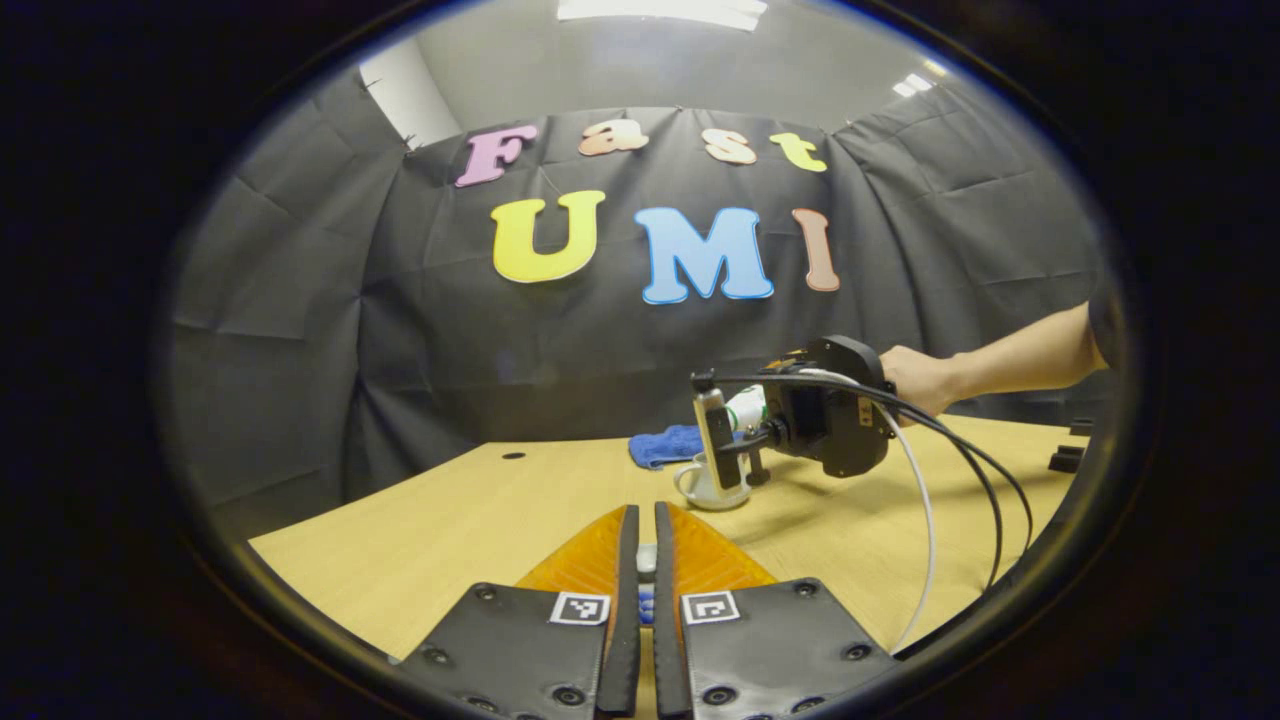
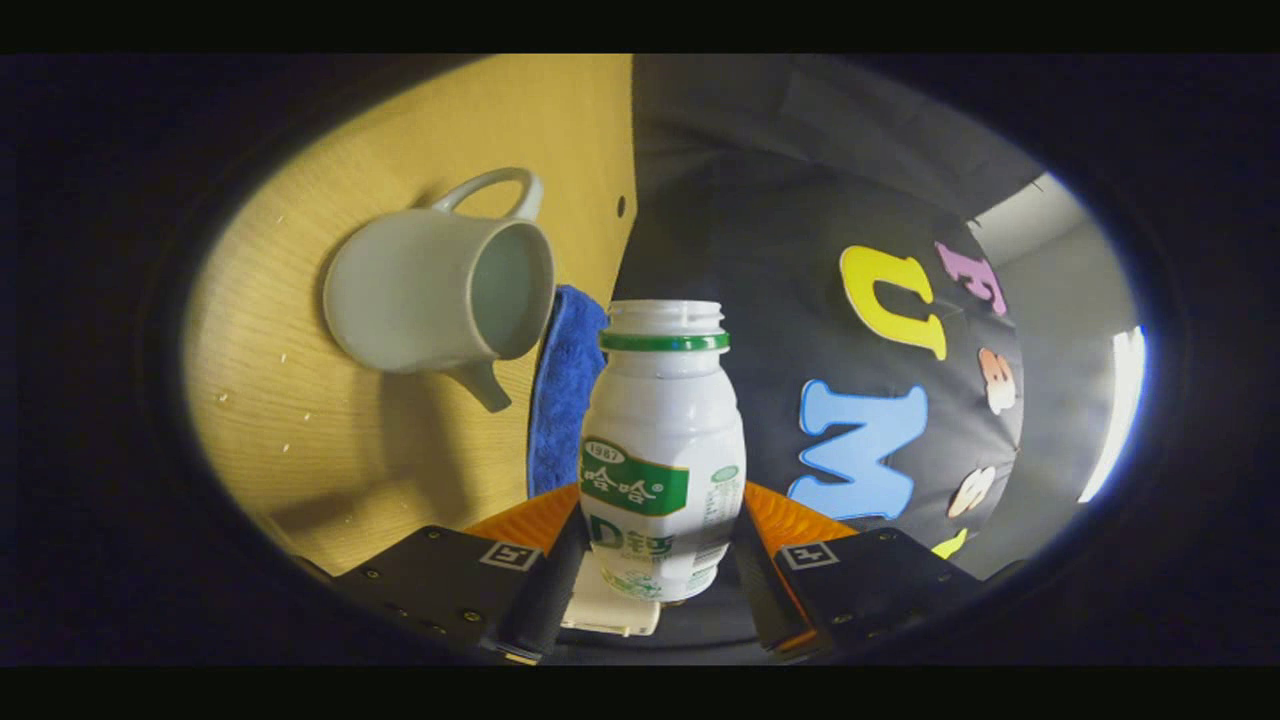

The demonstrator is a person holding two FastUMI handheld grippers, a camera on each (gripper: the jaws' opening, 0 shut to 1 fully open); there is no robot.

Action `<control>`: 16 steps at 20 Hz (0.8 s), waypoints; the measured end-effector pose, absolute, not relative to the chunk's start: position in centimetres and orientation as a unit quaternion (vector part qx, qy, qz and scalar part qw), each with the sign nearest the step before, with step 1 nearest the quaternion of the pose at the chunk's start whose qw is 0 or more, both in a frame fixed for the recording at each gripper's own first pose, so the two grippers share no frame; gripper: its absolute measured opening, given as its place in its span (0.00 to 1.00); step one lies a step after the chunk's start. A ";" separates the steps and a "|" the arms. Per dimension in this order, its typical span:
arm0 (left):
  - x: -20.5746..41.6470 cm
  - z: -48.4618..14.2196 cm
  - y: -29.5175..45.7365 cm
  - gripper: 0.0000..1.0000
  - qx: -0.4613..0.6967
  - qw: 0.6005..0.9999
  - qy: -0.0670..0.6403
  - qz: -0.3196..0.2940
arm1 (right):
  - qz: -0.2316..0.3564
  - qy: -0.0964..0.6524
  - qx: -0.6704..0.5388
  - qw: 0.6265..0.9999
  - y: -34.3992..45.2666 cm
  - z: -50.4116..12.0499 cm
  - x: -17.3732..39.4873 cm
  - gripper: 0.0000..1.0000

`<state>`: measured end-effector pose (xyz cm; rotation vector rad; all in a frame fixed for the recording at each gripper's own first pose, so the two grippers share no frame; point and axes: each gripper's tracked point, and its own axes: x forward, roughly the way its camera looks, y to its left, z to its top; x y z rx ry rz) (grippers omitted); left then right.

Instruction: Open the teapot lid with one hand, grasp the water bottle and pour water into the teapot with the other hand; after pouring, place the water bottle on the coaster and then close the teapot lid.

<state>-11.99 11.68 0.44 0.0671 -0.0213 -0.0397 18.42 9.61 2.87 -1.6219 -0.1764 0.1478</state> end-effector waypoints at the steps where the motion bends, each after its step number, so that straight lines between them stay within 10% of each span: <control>1: -11.8 0.7 11.5 0.16 0.037 0.999 -0.013 -0.021 | 0.071 -0.076 -0.707 0.699 9.7 2.8 18.3 0.72; 10: -6.9 5.9 10.2 0.17 0.003 0.998 -0.056 -0.043 | 0.170 0.048 -0.373 0.911 8.0 1.0 16.0 0.72; 16: 0.1 8.9 7.3 0.12 -0.040 0.993 -0.075 -0.083 | 0.168 0.080 -0.210 0.960 3.0 2.1 13.9 0.72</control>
